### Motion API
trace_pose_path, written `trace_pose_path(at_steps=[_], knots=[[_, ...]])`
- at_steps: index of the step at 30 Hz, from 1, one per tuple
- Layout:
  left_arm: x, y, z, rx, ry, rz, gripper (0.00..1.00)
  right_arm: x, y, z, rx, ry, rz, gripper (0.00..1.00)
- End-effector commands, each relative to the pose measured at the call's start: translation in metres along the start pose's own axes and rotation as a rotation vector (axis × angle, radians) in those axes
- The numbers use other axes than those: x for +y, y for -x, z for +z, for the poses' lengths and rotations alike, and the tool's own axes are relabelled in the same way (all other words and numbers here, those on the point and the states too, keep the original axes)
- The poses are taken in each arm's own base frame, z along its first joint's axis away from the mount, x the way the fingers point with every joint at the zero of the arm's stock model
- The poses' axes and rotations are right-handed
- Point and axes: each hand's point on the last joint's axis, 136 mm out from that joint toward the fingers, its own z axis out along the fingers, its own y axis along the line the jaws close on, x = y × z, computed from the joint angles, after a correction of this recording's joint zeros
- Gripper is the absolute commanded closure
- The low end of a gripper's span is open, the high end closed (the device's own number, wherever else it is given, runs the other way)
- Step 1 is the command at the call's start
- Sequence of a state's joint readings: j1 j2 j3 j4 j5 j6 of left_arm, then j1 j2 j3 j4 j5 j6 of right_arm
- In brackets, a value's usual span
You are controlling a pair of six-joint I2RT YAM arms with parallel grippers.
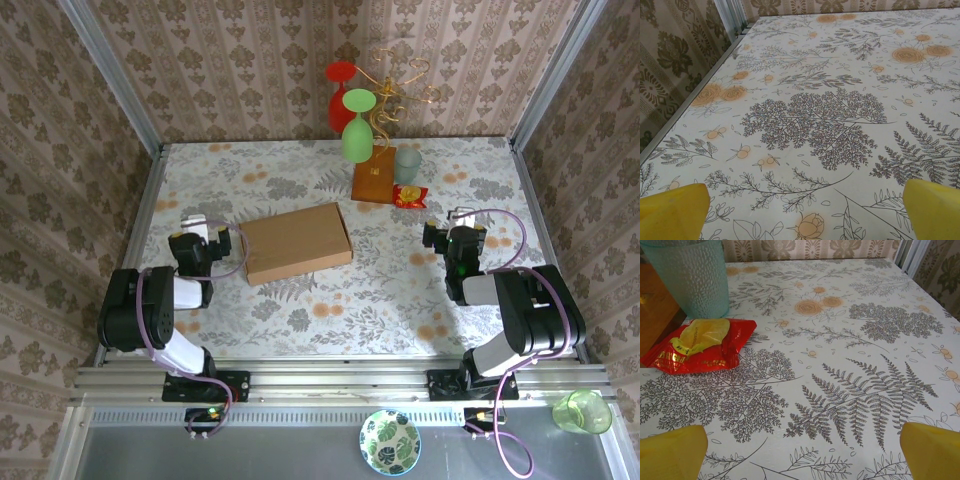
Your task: Fold the paper box
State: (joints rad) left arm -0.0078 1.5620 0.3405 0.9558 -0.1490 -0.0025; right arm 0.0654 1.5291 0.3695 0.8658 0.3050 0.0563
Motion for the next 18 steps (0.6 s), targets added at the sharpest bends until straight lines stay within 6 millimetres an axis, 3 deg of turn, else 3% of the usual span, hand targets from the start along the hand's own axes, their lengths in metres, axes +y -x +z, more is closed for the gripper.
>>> trace_pose_path(at_steps=[1,18], knots=[[-0.0038,0.0163,0.0006,-0.052,-0.007,0.017,0.0,0.001,0.0136,0.0025,-0.043,0.006,0.028,0.0],[-0.0053,0.0163,0.0016,-0.045,-0.012,0.023,0.0,0.001,0.014,0.0024,-0.044,0.005,0.027,0.0]])
